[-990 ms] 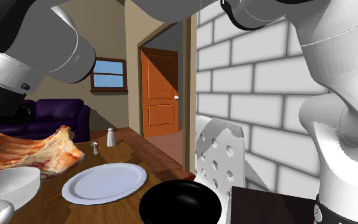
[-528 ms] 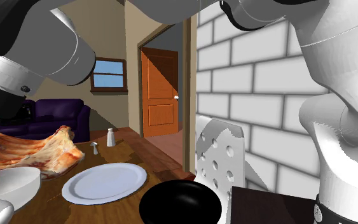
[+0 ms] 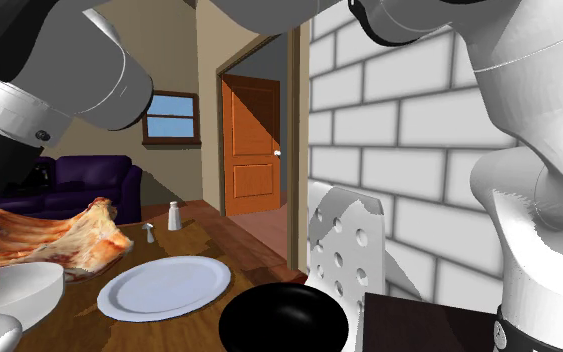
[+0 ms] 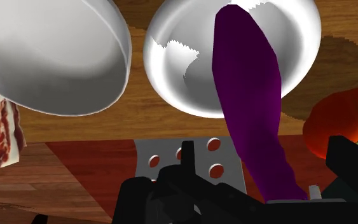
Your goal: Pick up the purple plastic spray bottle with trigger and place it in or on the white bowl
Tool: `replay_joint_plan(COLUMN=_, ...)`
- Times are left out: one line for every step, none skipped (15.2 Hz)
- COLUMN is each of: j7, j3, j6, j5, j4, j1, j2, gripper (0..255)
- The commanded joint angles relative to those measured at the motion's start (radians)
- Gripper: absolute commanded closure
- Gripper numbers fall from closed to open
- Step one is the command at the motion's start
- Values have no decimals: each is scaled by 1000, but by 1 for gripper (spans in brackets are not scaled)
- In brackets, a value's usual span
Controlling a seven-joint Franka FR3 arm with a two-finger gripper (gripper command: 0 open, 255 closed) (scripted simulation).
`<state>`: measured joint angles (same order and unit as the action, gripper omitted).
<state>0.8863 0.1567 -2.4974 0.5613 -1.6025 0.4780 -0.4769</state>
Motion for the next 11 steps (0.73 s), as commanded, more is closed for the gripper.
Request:
replay_joint_plan(j7=-4, j3=9, j6=20, j5=-11, j4=-26, j1=0, j2=46, gripper=0)
replay_joint_plan(j7=-7, j3=15, j6=34, j5=-18, j4=-41, j1=0, j2=75, gripper=0)
replay_joint_plan(j7=-10, j3=20, j6=46, j5=-25, j4=-53, j1=0, j2=97, gripper=0)
replay_joint_plan(j7=-10, j3=20, j6=46, j5=-25, j4=-53, j1=0, j2=97, gripper=0)
replay_joint_plan(j7=-10, j3=20, j6=46, j5=-25, j4=-53, j1=0, j2=97, gripper=0)
replay_joint_plan(j7=-10, j3=20, j6=46, j5=-25, j4=-53, j1=0, j2=97, gripper=0)
replay_joint_plan(j7=-10, j3=20, j6=46, j5=-25, j4=-53, j1=0, j2=97, gripper=0)
replay_joint_plan(j7=-10, j3=20, j6=46, j5=-25, j4=-53, j1=0, j2=97, gripper=0)
replay_joint_plan(j7=-10, j3=20, j6=46, j5=-25, j4=-53, j1=0, j2=97, gripper=0)
replay_joint_plan(j7=-10, j3=20, j6=46, j5=-25, j4=-53, j1=0, j2=97, gripper=0)
replay_joint_plan(j7=-10, j3=20, j6=46, j5=-25, j4=-53, j1=0, j2=97, gripper=0)
